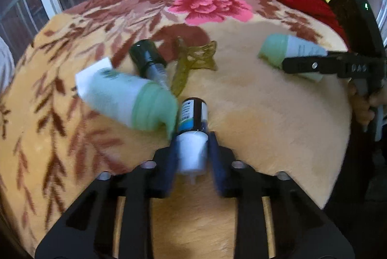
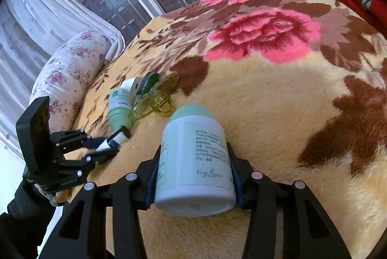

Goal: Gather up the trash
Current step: 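Grasp the green-capped pump bottle with the right gripper while the left grasps the eye-drop bottle, then carry both bottles down over the orange bin and open both grippers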

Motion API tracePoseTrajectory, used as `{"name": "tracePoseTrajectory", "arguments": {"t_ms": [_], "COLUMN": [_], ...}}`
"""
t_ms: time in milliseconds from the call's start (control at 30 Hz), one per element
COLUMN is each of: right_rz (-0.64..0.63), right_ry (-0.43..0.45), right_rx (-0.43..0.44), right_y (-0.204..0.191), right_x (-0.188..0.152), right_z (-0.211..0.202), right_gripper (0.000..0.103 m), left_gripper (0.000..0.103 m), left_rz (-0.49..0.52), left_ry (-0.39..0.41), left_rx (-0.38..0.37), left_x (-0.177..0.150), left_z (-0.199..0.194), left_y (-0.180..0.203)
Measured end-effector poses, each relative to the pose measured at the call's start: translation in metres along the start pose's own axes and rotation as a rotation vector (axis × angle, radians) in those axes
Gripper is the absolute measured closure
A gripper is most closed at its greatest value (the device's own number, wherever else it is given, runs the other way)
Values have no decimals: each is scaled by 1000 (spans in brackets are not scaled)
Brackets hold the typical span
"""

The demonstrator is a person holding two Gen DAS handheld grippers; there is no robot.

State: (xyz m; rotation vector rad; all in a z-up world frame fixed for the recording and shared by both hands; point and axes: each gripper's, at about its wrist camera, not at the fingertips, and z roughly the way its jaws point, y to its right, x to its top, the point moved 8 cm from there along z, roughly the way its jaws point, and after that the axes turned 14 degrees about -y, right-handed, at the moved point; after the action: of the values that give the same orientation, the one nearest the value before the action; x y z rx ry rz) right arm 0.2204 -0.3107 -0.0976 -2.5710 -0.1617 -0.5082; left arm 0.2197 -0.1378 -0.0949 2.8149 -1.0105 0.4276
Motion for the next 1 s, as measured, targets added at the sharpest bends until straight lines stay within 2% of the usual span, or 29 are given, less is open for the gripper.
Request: {"name": "tracePoseTrajectory", "arguments": {"t_ms": [233,400,533,633,700,833,933,1000], "right_rz": [-6,-6,7,20,6,-76,-152,-190], "right_ry": [4,6,30,69,83,106,125,132], "right_rx": [-10,-11,-19,-6,9,-2,-3,-16], "right_y": [0,-1,-2,-9,-19,-61,-104,-125], "right_x": [-1,-2,-2,-3,-7,-30,-63,-84], "right_z": [0,0,-2,-12,-18,-37,-52,-58], "right_gripper": [56,56,56,56,56,56,56,56], "left_gripper": [75,79,80,80,80,80,80,80], "left_rz": [-40,-79,-117,-172,-211,-306,-357,-404], "left_ry": [-10,-2,52,142,200,258,280,266], "left_rx": [51,68,96,108,116,199,260,271], "left_x": [11,17,14,5,-10,-51,-93,-122], "left_z": [6,12,5,-22,-47,-91,-115,-120], "left_y": [1,1,0,4,11,26,43,53]}}
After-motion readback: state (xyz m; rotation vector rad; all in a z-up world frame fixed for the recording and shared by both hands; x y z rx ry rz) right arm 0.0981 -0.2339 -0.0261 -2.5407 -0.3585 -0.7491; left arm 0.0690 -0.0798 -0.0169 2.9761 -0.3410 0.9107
